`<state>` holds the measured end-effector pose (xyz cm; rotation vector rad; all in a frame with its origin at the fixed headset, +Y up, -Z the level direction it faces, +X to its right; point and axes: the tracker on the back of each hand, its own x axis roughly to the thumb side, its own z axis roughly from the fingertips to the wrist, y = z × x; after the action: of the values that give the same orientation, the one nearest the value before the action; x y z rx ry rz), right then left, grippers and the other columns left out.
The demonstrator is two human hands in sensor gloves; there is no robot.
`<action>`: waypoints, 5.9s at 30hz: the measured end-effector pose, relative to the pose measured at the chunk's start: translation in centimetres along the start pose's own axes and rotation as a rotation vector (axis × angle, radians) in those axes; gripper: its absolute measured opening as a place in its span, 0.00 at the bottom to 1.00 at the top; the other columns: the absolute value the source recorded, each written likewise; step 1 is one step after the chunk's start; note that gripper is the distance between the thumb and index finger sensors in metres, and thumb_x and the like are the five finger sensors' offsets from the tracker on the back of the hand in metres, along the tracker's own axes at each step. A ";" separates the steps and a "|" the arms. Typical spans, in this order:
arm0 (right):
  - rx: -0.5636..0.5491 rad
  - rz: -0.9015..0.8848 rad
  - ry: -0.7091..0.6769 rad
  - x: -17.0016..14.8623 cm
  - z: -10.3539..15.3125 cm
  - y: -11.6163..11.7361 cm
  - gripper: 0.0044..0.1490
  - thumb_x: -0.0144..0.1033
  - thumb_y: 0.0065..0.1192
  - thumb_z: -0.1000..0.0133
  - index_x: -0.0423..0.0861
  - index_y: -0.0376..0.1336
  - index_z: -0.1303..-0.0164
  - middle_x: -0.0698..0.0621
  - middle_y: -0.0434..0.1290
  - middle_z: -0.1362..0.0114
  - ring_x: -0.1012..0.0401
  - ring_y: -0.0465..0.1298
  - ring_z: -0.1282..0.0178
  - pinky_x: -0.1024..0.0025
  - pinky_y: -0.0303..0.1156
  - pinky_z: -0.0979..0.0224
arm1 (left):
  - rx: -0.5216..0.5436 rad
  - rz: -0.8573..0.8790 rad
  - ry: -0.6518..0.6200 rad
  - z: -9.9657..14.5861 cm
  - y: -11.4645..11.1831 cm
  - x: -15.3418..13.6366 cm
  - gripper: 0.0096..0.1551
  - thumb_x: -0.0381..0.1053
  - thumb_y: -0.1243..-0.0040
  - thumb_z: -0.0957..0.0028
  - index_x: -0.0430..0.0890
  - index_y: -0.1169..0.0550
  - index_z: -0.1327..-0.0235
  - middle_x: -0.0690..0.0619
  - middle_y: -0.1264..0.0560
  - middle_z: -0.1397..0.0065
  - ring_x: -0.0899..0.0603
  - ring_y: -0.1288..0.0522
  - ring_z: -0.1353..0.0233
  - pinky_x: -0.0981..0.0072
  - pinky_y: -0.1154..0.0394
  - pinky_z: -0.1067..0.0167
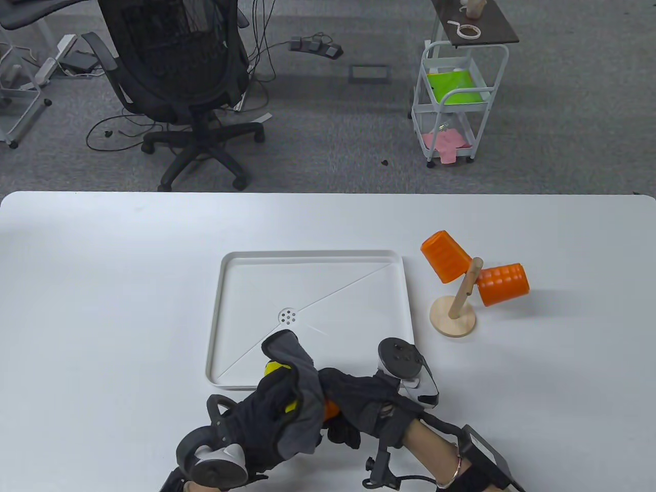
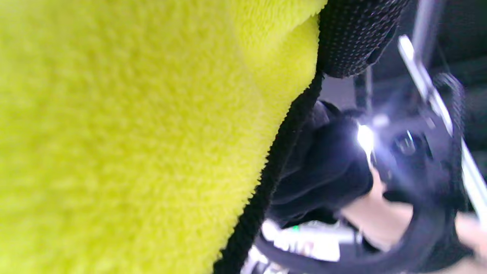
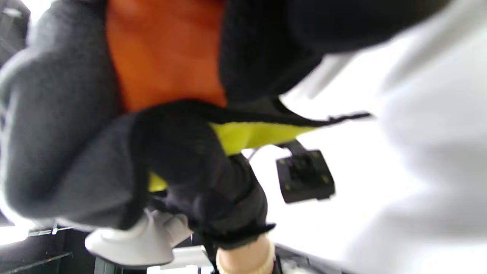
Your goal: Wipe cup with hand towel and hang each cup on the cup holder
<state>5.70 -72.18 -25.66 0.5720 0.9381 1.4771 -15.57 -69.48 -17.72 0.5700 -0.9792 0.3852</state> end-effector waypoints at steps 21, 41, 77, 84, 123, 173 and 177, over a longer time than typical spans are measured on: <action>-0.348 0.554 -0.243 6.5 5.0 -0.1 0.49 0.60 0.51 0.35 0.43 0.41 0.14 0.28 0.55 0.23 0.44 0.73 0.42 0.62 0.78 0.43 | 0.116 0.568 0.336 1.0 -1.1 -3.3 0.40 0.69 0.49 0.36 0.67 0.51 0.15 0.48 0.51 0.09 0.32 0.43 0.16 0.49 0.23 0.37; -1.484 1.210 -0.050 12.5 18.9 -3.7 0.46 0.58 0.58 0.37 0.51 0.51 0.12 0.31 0.58 0.20 0.42 0.71 0.43 0.60 0.76 0.45 | 0.066 0.867 0.453 1.5 -2.7 -4.5 0.39 0.68 0.53 0.33 0.62 0.50 0.13 0.45 0.48 0.09 0.31 0.41 0.18 0.49 0.23 0.39; -1.278 1.342 0.508 7.3 12.3 -10.0 0.50 0.57 0.61 0.39 0.47 0.46 0.14 0.30 0.55 0.19 0.41 0.76 0.42 0.58 0.78 0.46 | 0.036 0.899 0.450 1.4 -2.8 -4.4 0.39 0.69 0.53 0.33 0.61 0.49 0.13 0.44 0.47 0.10 0.30 0.41 0.18 0.47 0.24 0.39; -1.253 1.328 0.512 7.4 12.2 -9.9 0.49 0.57 0.61 0.39 0.46 0.47 0.14 0.29 0.56 0.20 0.40 0.76 0.43 0.57 0.79 0.47 | 0.036 0.905 0.448 1.4 -2.8 -4.4 0.39 0.69 0.53 0.33 0.60 0.49 0.13 0.44 0.47 0.10 0.30 0.41 0.18 0.47 0.24 0.39; -0.491 1.096 -0.008 0.3 10.3 -4.4 0.49 0.69 0.45 0.41 0.65 0.37 0.12 0.49 0.33 0.07 0.43 0.27 0.14 0.43 0.27 0.19 | 0.057 0.331 0.874 -0.8 12.4 -21.3 0.39 0.70 0.52 0.33 0.62 0.47 0.12 0.46 0.46 0.09 0.32 0.44 0.15 0.50 0.23 0.39; -0.478 1.212 0.143 -0.7 9.1 -5.6 0.49 0.68 0.47 0.41 0.63 0.39 0.11 0.48 0.37 0.07 0.43 0.30 0.13 0.41 0.31 0.18 | -0.502 0.130 1.268 4.7 8.2 -21.9 0.46 0.75 0.57 0.34 0.50 0.45 0.11 0.35 0.57 0.10 0.23 0.61 0.19 0.22 0.43 0.36; -0.492 1.232 0.144 0.2 8.8 -5.8 0.49 0.68 0.46 0.41 0.63 0.39 0.11 0.48 0.36 0.07 0.43 0.29 0.13 0.41 0.30 0.18 | -0.383 -0.007 1.004 3.4 7.9 -17.8 0.45 0.74 0.57 0.35 0.49 0.43 0.12 0.37 0.53 0.09 0.25 0.58 0.17 0.25 0.45 0.32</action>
<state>16.04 -70.45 -25.61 0.7089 0.2081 2.7632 -31.22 -66.28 -29.38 -0.0111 -0.0667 0.3974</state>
